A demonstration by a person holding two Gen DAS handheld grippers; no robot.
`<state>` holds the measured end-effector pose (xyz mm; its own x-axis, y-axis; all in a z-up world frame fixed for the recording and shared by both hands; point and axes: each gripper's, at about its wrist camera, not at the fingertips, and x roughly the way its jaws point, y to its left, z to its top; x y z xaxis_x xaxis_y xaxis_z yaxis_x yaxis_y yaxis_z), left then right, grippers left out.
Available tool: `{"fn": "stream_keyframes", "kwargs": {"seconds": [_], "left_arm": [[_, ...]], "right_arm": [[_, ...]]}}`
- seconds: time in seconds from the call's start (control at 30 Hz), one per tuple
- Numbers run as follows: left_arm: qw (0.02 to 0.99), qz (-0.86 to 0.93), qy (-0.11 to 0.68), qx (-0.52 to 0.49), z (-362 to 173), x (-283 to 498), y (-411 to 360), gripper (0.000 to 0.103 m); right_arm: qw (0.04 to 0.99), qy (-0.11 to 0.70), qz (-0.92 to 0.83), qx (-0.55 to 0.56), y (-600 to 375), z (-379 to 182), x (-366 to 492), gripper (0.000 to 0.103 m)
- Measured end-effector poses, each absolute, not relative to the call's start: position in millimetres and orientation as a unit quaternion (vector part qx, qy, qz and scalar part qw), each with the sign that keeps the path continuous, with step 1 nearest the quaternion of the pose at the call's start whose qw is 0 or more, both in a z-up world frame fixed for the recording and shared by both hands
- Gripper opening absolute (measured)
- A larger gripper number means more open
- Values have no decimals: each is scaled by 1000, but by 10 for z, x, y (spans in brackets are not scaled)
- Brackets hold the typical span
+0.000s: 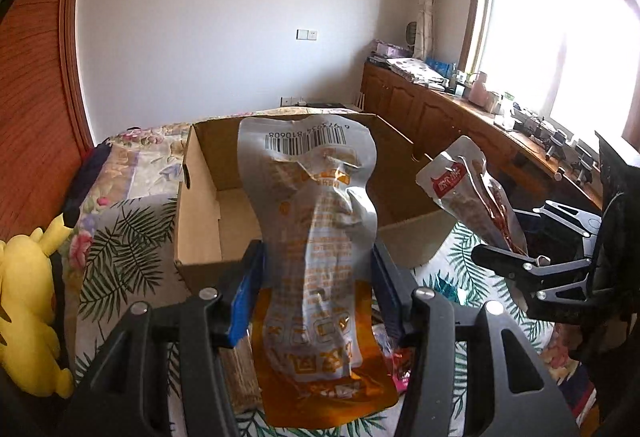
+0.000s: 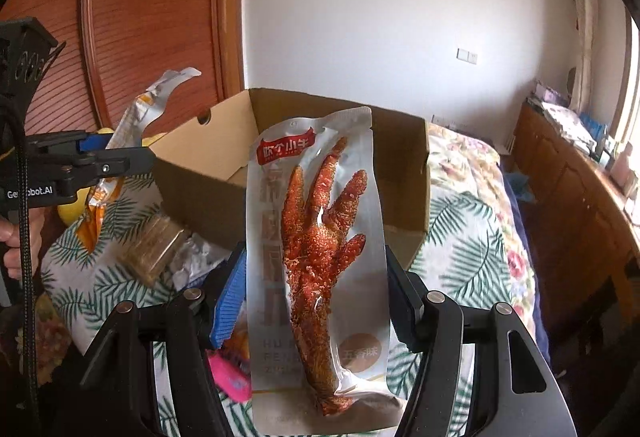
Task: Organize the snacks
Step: 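Carry both packets over the box and open both tools to drop them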
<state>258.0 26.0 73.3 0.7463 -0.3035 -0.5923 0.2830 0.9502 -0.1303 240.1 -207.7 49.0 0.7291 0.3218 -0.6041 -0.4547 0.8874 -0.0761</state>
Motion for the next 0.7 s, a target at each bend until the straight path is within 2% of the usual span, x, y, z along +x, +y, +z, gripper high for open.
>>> {"fn": "stream_keyframes", "kwargs": {"seconds": [0.7], "left_arm": [[923, -134, 361, -24, 748, 3312, 246, 52]], "right_arm": [[915, 341, 189, -109, -1816, 592, 3341, 64]]}}
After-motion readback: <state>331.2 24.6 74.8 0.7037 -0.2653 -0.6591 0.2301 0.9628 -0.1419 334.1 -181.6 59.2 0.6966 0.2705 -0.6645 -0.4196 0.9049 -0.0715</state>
